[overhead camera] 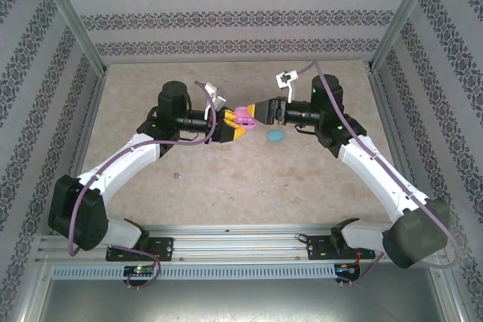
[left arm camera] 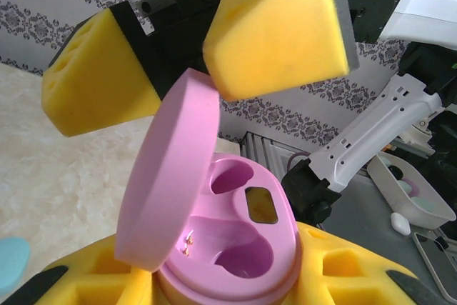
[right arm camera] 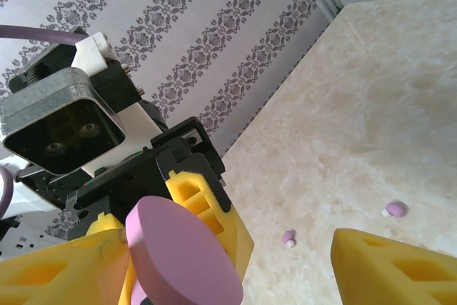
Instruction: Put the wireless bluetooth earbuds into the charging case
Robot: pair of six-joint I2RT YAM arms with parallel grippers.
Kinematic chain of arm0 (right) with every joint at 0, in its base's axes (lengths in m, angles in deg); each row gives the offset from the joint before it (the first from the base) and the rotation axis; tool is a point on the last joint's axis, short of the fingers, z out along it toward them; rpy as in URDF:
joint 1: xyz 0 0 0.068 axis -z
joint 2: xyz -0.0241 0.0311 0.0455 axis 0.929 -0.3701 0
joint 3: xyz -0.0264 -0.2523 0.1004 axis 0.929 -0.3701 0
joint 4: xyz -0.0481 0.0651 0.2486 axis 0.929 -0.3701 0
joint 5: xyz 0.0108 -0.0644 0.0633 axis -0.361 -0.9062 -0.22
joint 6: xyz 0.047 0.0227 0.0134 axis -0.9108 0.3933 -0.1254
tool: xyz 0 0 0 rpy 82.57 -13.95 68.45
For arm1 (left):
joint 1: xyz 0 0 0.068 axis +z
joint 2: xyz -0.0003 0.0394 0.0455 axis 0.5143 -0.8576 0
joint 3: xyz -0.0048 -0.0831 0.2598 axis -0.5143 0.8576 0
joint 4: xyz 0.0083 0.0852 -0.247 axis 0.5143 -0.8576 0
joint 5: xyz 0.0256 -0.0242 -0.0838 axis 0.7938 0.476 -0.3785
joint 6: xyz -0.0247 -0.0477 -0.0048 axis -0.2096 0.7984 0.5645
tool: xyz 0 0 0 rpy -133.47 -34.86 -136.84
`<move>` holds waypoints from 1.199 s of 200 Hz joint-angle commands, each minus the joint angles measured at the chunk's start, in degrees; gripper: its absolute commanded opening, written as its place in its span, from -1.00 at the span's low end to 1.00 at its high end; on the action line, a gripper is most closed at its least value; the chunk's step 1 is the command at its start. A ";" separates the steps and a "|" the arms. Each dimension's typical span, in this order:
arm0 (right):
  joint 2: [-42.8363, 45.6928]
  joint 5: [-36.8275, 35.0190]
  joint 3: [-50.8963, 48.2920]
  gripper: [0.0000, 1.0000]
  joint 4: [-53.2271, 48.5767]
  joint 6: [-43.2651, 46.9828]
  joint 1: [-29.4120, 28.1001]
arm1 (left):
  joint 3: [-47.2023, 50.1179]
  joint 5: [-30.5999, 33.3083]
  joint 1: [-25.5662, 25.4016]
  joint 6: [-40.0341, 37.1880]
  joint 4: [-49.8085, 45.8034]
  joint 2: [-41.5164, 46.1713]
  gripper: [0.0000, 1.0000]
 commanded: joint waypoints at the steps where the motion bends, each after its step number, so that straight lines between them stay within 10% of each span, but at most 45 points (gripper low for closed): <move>1: 1.88 -1.36 0.23 0.51 -0.77 1.28 -0.50 | -0.53 -1.23 0.01 -1.28 3.11 0.23 -0.66; 169: 2.73 -1.15 2.48 0.59 -9.70 17.89 -3.66 | 1.09 -2.66 1.11 4.03 8.47 -0.04 -0.67; 240: -2.77 -0.54 8.11 0.21 -7.88 16.00 -3.73 | 1.77 -2.95 1.13 3.06 7.52 0.47 -0.67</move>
